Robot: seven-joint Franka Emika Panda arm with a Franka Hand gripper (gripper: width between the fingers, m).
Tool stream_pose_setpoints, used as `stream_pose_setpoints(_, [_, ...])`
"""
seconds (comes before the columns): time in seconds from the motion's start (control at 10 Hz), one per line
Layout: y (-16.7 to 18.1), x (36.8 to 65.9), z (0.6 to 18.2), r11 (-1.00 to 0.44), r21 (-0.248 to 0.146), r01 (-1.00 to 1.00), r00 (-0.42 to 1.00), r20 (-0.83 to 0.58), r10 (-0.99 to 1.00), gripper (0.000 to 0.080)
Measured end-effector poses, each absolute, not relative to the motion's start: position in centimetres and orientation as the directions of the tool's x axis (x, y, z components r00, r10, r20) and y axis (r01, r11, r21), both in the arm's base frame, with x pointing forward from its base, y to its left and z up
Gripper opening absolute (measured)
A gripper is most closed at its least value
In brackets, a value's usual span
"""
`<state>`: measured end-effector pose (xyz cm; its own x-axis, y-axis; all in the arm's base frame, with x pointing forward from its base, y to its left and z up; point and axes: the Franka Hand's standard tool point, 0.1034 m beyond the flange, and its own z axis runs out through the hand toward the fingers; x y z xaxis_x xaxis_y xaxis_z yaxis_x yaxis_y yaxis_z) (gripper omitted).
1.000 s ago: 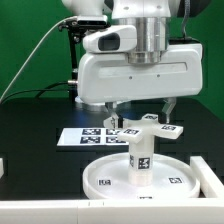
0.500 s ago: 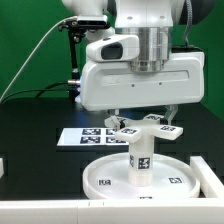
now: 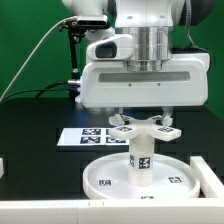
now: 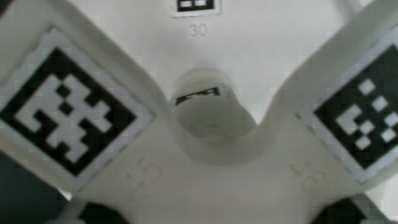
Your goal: Assemble round table
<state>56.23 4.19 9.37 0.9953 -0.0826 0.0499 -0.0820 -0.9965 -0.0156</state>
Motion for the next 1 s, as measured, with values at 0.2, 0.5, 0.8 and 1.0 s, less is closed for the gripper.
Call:
stream_pose_setpoints(0.2, [4.10,56.26,9.36,-0.946,-0.027,-0.322,0.945,0.046,-0.323,0.0446])
stream_pose_setpoints(0.5, [3.95,56.26,9.32,-0.772,-0.061,-0.632,0.773,0.019,-0.634,0.0446])
stream_pose_setpoints(0.8, [3.88,56.25,9.36,-0.589,-0.078,-0.804,0.592,-0.018,-0.806,0.0448])
stream_pose_setpoints(1.0, [3.86,56.27,9.35,-0.445,-0.075,-0.893,0.448,-0.030,-0.894,0.0448])
